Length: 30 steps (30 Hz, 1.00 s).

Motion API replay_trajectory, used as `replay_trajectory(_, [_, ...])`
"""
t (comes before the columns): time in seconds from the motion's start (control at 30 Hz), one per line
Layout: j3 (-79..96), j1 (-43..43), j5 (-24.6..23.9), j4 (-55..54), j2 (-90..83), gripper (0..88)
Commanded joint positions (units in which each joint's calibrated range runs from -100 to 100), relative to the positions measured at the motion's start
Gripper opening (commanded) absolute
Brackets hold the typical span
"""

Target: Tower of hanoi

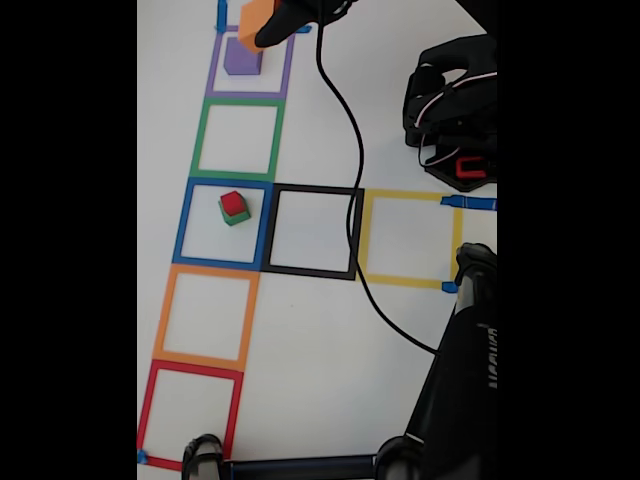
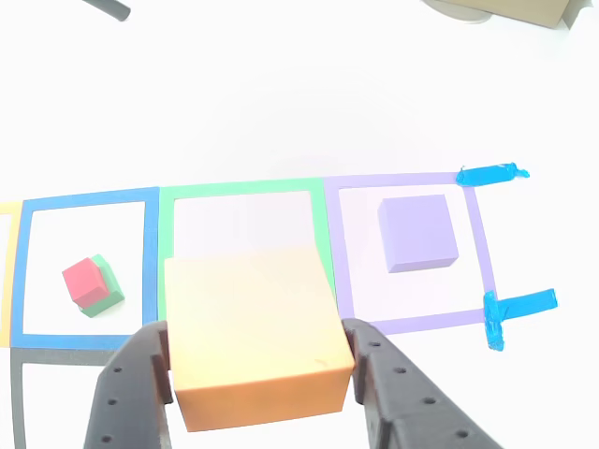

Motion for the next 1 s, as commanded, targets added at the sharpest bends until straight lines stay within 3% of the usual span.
replay_trajectory(0.0, [13.9, -0.3, 0.0, -12.3, -3.9, 9.9])
replay_trajectory(0.23, [46.0, -0.6, 0.0, -46.5, -5.8, 9.9])
replay_trajectory(0.43, [62.5, -3.4, 0.0, -73.3, 1.6, 9.9])
replay_trajectory(0.67, [70.0, -5.2, 0.0, -99.3, 19.2, 10.0])
replay_trajectory(0.97, [68.9, -3.1, 0.0, -120.6, 41.0, 10.0])
